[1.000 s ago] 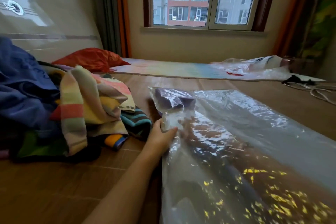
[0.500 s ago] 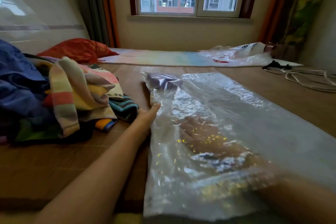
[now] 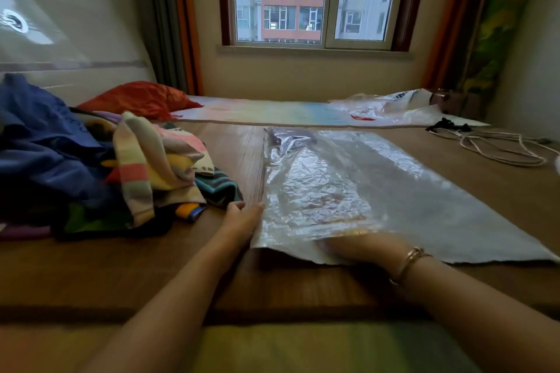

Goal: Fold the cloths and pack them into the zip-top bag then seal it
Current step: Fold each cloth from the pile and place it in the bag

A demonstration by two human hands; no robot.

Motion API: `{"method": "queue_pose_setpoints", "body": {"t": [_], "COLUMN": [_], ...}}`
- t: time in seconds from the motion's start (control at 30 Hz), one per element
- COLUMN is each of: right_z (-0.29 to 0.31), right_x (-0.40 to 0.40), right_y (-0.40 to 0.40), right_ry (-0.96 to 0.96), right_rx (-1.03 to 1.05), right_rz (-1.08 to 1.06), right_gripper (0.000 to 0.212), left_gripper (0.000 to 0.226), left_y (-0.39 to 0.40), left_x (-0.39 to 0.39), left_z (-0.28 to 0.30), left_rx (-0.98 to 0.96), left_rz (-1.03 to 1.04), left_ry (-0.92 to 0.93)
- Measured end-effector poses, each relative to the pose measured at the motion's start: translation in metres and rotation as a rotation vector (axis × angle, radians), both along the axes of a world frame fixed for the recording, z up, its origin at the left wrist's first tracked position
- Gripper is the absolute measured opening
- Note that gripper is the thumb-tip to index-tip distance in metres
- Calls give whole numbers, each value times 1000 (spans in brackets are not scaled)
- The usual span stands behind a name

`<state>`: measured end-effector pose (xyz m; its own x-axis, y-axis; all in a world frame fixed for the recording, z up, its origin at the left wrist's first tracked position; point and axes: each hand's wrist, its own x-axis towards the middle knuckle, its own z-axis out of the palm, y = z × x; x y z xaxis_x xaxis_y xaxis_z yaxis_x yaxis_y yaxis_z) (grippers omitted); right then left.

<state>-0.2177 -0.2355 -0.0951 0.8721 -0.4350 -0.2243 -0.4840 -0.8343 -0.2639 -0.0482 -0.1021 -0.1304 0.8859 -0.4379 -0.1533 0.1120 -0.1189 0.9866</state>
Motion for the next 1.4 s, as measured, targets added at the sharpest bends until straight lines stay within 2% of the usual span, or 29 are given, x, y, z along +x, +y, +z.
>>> {"method": "queue_pose_setpoints", "body": {"t": [0.1,0.23,0.4,0.6,0.67,0.83,0.97,1.1,1.27,1.4], "right_z": [11,14,38,45,35,-8,-40,-43,-53,-54], "right_x": [-34,-61,-63,-12,8,50,70,84,89,87], "right_y": [27,53,98,134,143,144,128,110,106,102], "right_ry": [-9,-75,-316,-502,-516,-418,-313,-286,-397,-666], "right_rx": [-123,-330,-423,-249,-156,-209,-171,-161,-144,62], "right_rz": [98,188,208,233,265,334,257,211,184,168], "right_gripper": [50,45,34,21,26,51,56,55,51,44], "left_gripper": [56,47,36,34,33,38,44,48,44,30], "left_y": [31,80,142,202,215,230,222,205,182,170], "left_x": [-31,-62,-62,-35,-28,-8,7,24,34,12], "left_z": [-1,6,30,45,44,35,27,19,15,19], "left_rx": [112,203,300,365,399,441,437,499,383,234], "left_rz": [-56,-151,-58,55,67,23,-17,5,62,14], "left_ry": [-223,-382,-569,-685,-705,-737,-673,-639,-693,-801]}}
